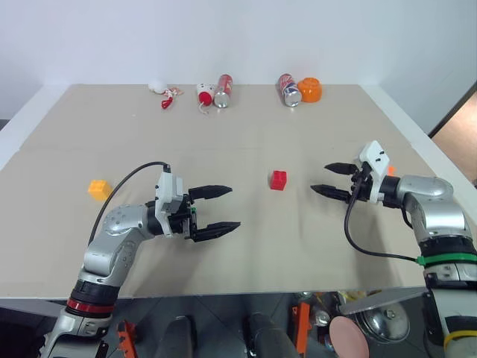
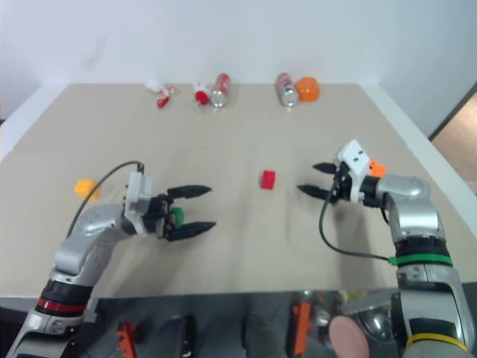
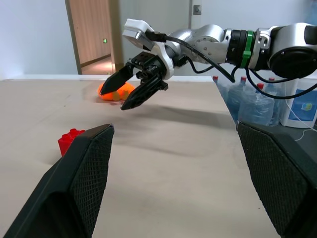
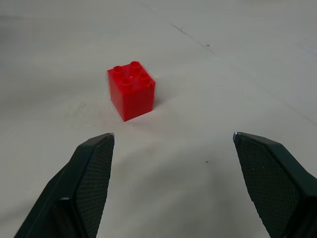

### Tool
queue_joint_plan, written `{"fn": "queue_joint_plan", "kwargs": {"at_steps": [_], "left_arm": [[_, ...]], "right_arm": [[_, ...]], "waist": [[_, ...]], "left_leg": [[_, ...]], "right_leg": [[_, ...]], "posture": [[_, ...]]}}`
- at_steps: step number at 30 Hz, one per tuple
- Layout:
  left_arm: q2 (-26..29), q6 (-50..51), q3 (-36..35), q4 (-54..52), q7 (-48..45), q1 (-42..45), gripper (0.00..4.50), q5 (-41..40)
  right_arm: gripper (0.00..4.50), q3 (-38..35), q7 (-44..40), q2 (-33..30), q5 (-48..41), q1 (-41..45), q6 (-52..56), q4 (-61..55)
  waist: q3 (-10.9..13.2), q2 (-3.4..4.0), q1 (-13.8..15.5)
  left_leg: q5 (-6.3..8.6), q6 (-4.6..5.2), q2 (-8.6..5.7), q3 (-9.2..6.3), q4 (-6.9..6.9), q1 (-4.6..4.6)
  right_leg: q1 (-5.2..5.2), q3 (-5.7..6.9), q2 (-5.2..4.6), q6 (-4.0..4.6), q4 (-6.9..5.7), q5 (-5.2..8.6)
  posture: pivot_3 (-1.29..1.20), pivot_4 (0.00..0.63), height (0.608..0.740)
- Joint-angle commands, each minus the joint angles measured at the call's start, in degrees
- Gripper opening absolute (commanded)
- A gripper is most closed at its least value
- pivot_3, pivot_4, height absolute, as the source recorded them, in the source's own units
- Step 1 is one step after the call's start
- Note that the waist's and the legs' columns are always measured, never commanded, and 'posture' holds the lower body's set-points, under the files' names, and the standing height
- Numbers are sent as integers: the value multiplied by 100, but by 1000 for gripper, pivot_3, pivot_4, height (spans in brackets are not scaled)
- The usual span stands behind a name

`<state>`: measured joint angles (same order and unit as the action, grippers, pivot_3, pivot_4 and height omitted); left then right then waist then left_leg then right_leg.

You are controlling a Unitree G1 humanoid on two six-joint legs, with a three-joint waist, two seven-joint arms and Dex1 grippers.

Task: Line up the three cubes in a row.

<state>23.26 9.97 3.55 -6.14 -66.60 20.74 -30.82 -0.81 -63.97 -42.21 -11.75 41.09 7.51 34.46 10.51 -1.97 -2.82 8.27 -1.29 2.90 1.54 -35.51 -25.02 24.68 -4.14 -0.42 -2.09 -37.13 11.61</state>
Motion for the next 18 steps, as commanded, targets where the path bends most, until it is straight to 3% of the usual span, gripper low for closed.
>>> {"fn": "queue_joint_plan", "kwargs": {"at_steps": [1, 8, 18], "left_arm": [[-37, -159, -57, -86, 79, 39, 4098, 23], [-84, -213, -44, -153, 221, -30, 4098, 40], [-87, -217, -83, -317, 412, -133, 4098, 6]], "right_arm": [[3957, 21, -195, 172, -77, 95, -4, -98], [3957, 337, -307, 503, 184, 158, -240, 188], [3957, 418, -215, 844, 558, 922, -807, 1682]], "waist": [[0, 0, 5], [0, 0, 8], [0, 0, 3]], "left_leg": [[0, 0, 1, -1, 0, 0], [0, 1, 1, 0, 2, -8], [0, 1, 1, 1, 3, -6]], "right_leg": [[-1, 0, 1, 1, 0, -1], [0, -2, 1, -5, -1, -3], [4, -3, 2, -4, -1, -3]], "posture": [[0, 150, 740], [0, 150, 740], [0, 150, 740]]}}
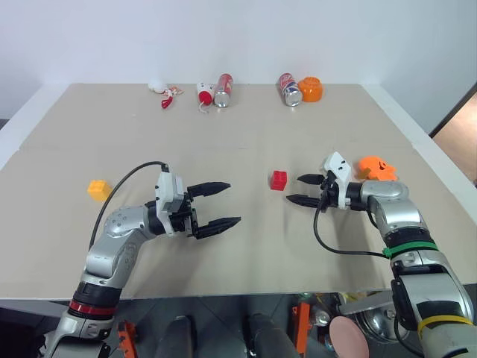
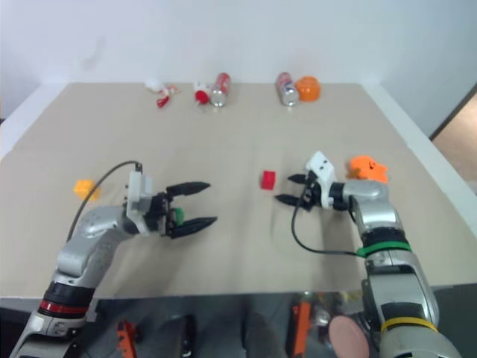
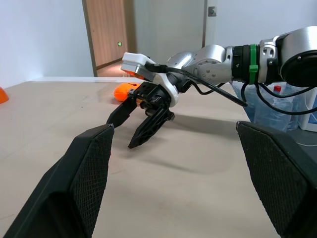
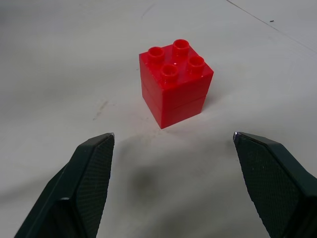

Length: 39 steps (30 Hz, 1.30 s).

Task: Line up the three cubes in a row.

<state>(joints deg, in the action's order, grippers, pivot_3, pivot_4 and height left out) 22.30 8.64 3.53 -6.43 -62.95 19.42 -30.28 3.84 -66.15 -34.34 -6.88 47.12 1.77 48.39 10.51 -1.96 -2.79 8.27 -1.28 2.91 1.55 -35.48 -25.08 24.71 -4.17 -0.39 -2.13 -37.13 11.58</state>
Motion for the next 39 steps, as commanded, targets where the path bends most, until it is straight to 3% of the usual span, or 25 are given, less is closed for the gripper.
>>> {"fn": "queue_joint_plan", "kwargs": {"at_steps": [1, 12, 33, 35, 39], "left_arm": [[9, -77, -82, -307, 64, -16, 4098, -57], [-17, -80, -75, -407, 199, -79, 4098, -74], [-40, -100, -133, -445, 323, -192, 4098, -105], [-39, -108, -143, -432, 328, -188, 4098, -102], [-48, -117, -150, -419, 343, -181, 4098, -95]], "right_arm": [[3957, -46, 22, 98, 110, 403, -292, 439], [3957, -44, 72, 407, 459, 932, -789, 1508], [3957, -126, 47, 567, 579, 1309, -977, 1949], [3069, -149, 5, 566, 555, 1311, -974, 1949], [1763, -168, -80, 559, 539, 1297, -969, 1925]], "waist": [[0, 0, 0], [0, 0, 1], [0, 1, -1], [0, 1, -1], [0, 1, -1]], "left_leg": [[0, 0, 0, 0, 0, 0], [0, 0, 0, 0, 3, -1], [0, 0, 0, 1, 4, 0], [0, 0, 0, 1, 4, -1], [0, 0, 0, 1, 4, -1]], "right_leg": [[0, -1, 0, 0, 0, 0], [0, -2, 0, 0, 0, 0], [2, -3, 1, 2, -2, -1], [2, -3, 1, 2, -2, -1], [2, -3, 1, 2, -2, -1]], "posture": [[0, 150, 740], [0, 150, 740], [0, 150, 740], [0, 150, 740], [0, 150, 740]]}}
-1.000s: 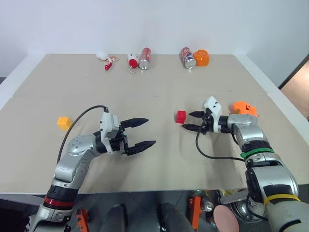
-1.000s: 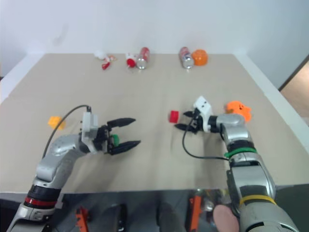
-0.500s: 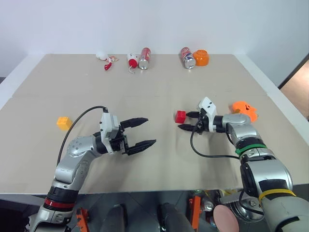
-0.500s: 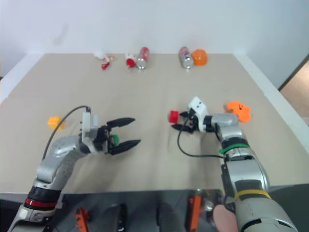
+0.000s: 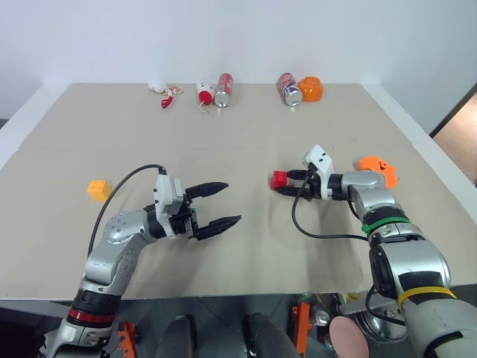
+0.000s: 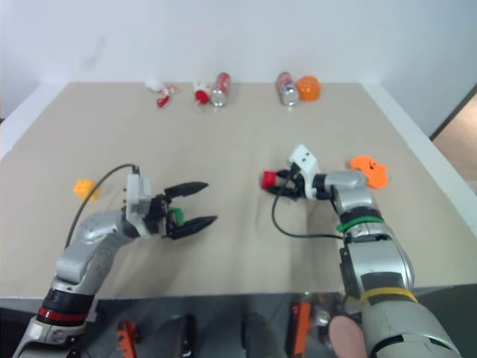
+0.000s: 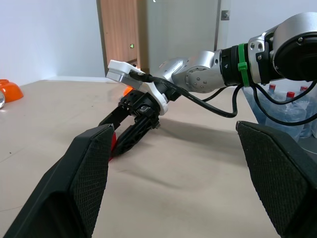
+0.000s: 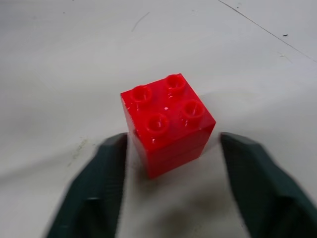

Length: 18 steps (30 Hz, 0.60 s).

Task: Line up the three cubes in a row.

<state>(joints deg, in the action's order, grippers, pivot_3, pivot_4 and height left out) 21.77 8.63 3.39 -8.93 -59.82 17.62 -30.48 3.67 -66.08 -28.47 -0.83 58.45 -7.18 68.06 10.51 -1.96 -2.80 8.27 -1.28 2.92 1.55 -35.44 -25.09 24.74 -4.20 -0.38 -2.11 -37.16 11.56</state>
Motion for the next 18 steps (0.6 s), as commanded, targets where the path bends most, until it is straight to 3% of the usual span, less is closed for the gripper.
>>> {"fn": "queue_joint_plan", "kwargs": {"at_steps": [1, 2, 12, 16, 18], "left_arm": [[1, -123, -138, -152, 31, 11, 4098, -72], [-2, -131, -137, -137, 34, 20, 4098, -70], [99, -238, -114, 166, -179, 167, 4098, -12], [165, -253, -113, 315, -334, 260, 4098, -10], [247, -250, -69, 394, -501, 279, 4098, 4]], "right_arm": [[1401, -156, -100, -29, -67, 164, -69, -45], [1174, -161, -109, -32, -68, 161, -65, -48], [1157, -151, -462, -285, -118, -43, 185, -342], [1157, -107, -1448, -623, -418, -515, 782, -1425], [1157, -62, -1899, -876, -670, -1047, 1238, -2556]], "waist": [[0, 0, 0], [0, 0, 0], [0, 0, 1], [0, 0, 9], [0, 0, 20]], "left_leg": [[0, 0, 0, 0, 0, 0], [0, 0, 0, 0, 0, 0], [0, 0, 0, 0, 0, -1], [0, 0, -1, -1, 1, -3], [1, 0, -1, -2, 2, -8]], "right_leg": [[0, 0, 0, 0, 0, 0], [0, 0, 0, 0, 0, 0], [1, 0, 0, 0, 0, 0], [1, 1, 0, -1, 0, 1], [4, 1, 0, -1, 0, 1]], "posture": [[0, 150, 740], [0, 150, 740], [0, 150, 740], [0, 150, 740], [0, 150, 740]]}}
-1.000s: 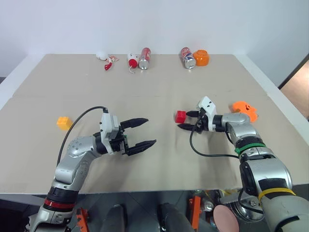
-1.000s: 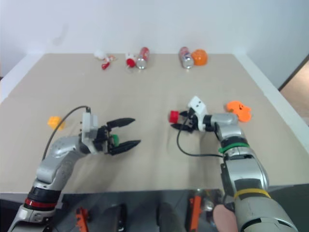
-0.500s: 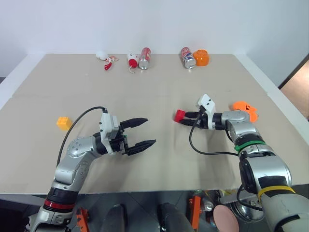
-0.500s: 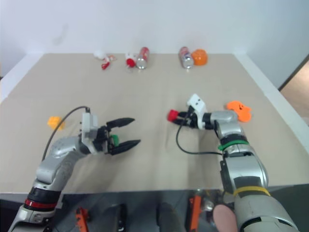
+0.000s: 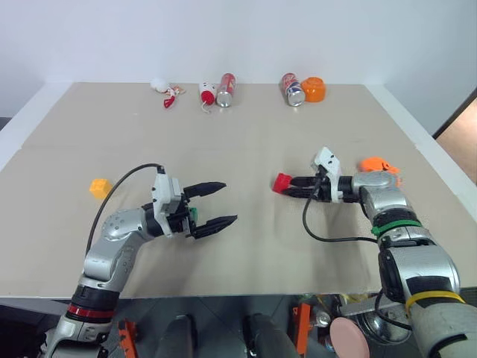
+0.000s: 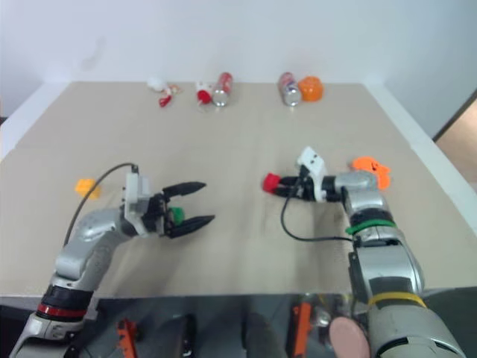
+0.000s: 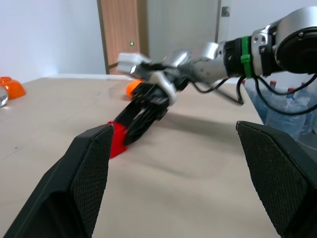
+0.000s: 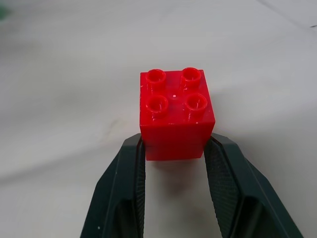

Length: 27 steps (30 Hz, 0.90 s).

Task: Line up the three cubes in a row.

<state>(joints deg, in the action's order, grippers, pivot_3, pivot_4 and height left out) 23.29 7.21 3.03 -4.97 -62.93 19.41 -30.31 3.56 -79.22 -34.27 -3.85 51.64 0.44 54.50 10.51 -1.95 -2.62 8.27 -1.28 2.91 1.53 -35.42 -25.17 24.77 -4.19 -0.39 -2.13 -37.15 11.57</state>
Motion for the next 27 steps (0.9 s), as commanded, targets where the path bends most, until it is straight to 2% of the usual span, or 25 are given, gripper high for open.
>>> {"fn": "queue_joint_plan", "kwargs": {"at_steps": [1, 4, 9, 20, 27], "left_arm": [[129, -110, -17, 32, -271, 106, 4098, -3], [196, -88, 1, 88, -455, 121, 4098, -5], [377, -44, 5, 164, -782, 147, 4098, -12], [467, 37, -3, 194, -975, 184, 4098, -70], [589, 10, 11, 212, -1131, 81, 4098, 15]], "right_arm": [[1157, -33, -676, -383, -455, -598, 668, -1681], [1157, -10, -661, -531, -630, -1152, 1079, -2793], [1157, 67, -289, -483, -663, -1701, 1232, -3677], [1157, 272, -162, -464, -605, -1638, 925, -3407], [1157, 419, -501, -541, -582, -1452, 813, -3116]], "waist": [[-1, 1, 6], [-1, 2, -10], [-1, 2, -18], [-1, 2, -15], [-1, 2, -15]], "left_leg": [[0, 0, 0, -1, 0, 0], [2, -3, 0, 0, 3, 0], [1, -2, 8, -1, 1, 6], [1, -3, 5, 4, -16, 4], [1, -3, 6, 4, -7, 1]], "right_leg": [[1, 0, 0, -1, -1, 1], [6, 1, 1, -2, -6, 1], [17, 0, 12, 8, -10, -3], [17, -3, 5, 9, -10, -2], [20, -3, 7, 9, -10, -2]], "posture": [[0, 150, 740], [0, 150, 740], [0, 150, 740], [0, 150, 740], [0, 150, 740]]}}
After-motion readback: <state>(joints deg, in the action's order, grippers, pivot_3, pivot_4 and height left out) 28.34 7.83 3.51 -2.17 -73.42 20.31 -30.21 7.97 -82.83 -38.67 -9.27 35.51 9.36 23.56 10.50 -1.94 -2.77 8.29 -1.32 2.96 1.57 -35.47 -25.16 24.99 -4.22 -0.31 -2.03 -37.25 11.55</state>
